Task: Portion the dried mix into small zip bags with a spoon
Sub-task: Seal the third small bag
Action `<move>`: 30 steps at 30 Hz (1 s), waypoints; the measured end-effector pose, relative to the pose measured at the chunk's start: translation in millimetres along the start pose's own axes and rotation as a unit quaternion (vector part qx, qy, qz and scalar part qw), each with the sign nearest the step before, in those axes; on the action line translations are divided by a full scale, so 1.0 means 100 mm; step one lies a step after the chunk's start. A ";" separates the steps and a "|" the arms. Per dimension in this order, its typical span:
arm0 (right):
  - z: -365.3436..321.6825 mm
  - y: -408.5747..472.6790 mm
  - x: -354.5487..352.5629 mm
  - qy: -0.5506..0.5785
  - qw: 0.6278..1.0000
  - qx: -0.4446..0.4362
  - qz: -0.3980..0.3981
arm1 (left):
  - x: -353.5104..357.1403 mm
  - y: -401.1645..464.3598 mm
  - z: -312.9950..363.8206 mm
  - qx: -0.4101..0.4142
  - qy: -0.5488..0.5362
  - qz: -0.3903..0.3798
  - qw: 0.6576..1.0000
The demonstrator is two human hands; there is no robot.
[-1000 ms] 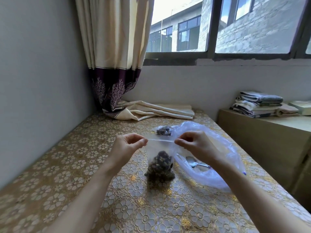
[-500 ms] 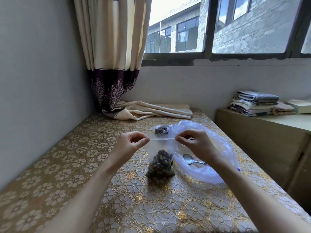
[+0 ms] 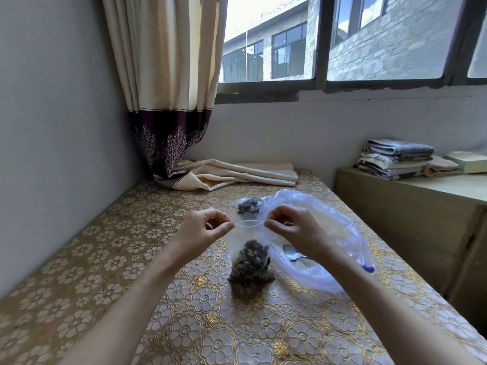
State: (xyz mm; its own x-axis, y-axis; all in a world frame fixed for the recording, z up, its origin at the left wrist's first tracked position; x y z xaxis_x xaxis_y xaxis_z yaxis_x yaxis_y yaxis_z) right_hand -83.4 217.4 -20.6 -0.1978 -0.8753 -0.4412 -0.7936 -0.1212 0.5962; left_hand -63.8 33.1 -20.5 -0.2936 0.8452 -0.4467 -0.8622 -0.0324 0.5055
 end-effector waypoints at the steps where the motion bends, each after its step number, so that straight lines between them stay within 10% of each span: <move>1: 0.00 0.01 0.01 -0.001 1.000 -0.002 -0.004 | -0.01 0.00 0.00 0.003 0.004 -0.001 1.000; 30: -0.09 0.01 0.10 0.064 0.998 -0.024 0.007 | 0.20 0.03 0.22 0.047 0.037 -0.026 0.998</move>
State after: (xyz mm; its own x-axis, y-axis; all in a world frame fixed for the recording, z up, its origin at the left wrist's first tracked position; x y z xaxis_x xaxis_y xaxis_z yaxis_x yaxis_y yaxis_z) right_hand -81.0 204.3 -18.8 -0.1313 -0.9289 -0.3462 -0.7624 -0.1286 0.6342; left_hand -63.0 61.9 -11.6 -0.2821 0.8022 -0.5263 -0.8361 0.0635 0.5449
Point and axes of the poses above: each hand's wrist, its own y-axis towards the middle knuckle, its own x-axis out of the palm, z = x × y, the point moved 7 cm from there along y, towards the middle knuckle, and after that the axes turned 13 degrees about z, right-handed, at the moved point
